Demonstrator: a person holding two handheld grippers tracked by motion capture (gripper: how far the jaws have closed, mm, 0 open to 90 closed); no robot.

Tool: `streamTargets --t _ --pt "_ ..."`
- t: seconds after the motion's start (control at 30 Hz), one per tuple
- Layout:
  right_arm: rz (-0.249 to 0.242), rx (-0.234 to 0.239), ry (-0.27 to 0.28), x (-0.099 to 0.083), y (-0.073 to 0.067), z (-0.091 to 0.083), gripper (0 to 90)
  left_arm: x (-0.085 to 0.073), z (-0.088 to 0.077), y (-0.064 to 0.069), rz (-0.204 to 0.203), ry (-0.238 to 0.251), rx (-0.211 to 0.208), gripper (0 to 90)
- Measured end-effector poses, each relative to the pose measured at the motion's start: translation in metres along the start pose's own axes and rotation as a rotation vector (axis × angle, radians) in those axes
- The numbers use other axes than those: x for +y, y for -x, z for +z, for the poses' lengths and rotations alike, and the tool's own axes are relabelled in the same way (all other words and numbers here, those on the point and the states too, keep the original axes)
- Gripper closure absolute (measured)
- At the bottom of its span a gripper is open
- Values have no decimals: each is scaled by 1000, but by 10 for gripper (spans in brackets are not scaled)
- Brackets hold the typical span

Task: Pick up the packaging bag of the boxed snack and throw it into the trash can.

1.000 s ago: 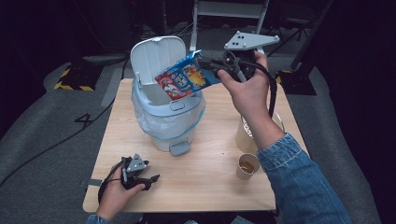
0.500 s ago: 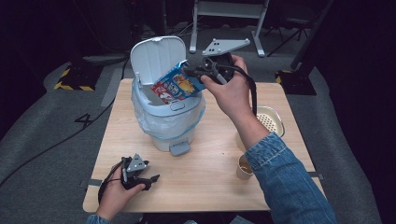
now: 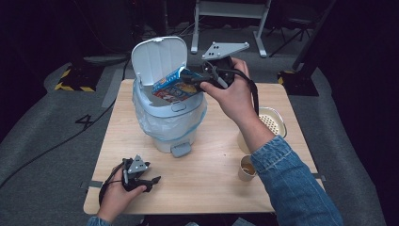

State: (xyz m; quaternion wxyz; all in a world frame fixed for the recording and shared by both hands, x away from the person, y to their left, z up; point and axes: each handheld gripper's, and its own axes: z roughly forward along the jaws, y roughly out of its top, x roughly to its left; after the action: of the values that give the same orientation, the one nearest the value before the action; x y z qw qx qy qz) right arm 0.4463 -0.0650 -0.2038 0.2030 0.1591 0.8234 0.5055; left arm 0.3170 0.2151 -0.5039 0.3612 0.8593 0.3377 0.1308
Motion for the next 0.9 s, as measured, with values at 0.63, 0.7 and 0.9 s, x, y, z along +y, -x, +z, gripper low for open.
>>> streamTargets --t 0.63,0.7,0.9 --pt "-187 99 -61 5 0 -12 900 0 0 -1 0 1 -4 291" --pt "-222 93 -100 7 -2 -8 899 0 0 -1 0 1 -3 291" --pt "-202 7 -102 7 -5 6 610 0 0 0 1 1 -2 291"
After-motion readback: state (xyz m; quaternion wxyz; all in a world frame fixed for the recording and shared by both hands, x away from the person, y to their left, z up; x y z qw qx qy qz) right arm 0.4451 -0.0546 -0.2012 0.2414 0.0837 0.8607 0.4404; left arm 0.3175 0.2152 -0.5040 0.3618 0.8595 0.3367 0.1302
